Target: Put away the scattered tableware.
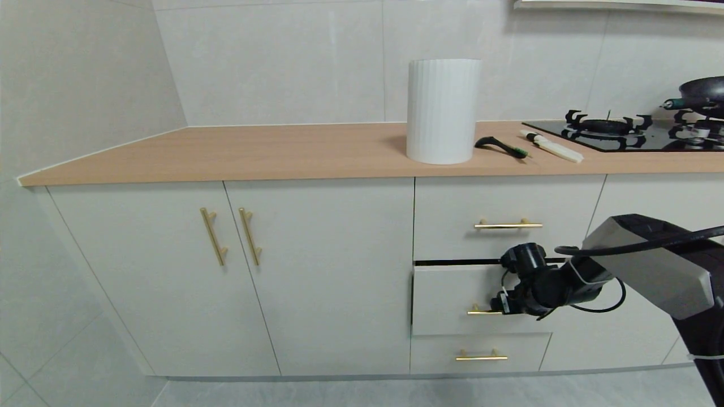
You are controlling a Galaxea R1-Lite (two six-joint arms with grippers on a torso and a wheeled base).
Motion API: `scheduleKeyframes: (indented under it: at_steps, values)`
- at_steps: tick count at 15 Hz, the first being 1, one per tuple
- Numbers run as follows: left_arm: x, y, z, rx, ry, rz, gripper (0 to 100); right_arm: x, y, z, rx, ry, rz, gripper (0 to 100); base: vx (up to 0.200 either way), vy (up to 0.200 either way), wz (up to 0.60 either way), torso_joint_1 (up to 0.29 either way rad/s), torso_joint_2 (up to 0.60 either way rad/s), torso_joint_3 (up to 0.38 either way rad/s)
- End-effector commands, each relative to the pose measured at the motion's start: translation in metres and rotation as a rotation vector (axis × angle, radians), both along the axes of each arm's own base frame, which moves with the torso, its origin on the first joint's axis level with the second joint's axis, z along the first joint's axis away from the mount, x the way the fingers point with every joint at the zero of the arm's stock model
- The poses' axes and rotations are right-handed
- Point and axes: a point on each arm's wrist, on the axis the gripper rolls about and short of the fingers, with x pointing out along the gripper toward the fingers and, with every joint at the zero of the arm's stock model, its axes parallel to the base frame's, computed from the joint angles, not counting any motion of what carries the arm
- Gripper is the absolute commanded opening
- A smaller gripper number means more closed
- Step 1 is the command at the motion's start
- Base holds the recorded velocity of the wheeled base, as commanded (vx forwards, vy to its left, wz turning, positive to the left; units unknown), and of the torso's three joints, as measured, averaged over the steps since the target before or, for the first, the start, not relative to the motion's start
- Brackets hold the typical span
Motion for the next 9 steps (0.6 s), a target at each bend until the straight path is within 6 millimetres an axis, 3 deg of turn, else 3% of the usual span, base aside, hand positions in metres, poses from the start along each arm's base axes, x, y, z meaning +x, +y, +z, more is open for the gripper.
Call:
scheduleKeyframes:
  at_steps: [1,2,4,7,8,9]
  values:
    - [0.000,0.000,0.000,0.000,0.001,0.000,100,0.000,0.000,0.001,-0.001,0.003,0.001,100,0.000,0.000,0.00,0.000,0.00,0.000]
    - [0.000,0.000,0.000,0.000,-0.001,0.000,100,-0.005,0.000,0.001,-0.004,0.021,0.001,100,0.000,0.000,0.00,0.000,0.00,0.000]
    - [0.000,0.000,0.000,0.000,-0.001,0.000,100,-0.028,-0.004,0.025,0.012,0.037,0.009,100,0.000,0.000,0.00,0.000,0.00,0.000]
    - [0.000,0.000,0.000,0.000,-0.001,0.002,100,-0.062,-0.002,0.072,0.043,0.009,0.048,100,0.000,0.000,0.00,0.000,0.00,0.000]
    - [0.000,0.000,0.000,0.000,-0.001,0.000,100,-0.078,0.001,0.101,0.051,-0.027,0.067,100,0.000,0.000,0.00,0.000,0.00,0.000]
    - [0.000,0.000,0.000,0.000,-0.001,0.000,100,-0.085,0.004,0.115,0.056,-0.041,0.077,100,0.000,0.000,0.00,0.000,0.00,0.000]
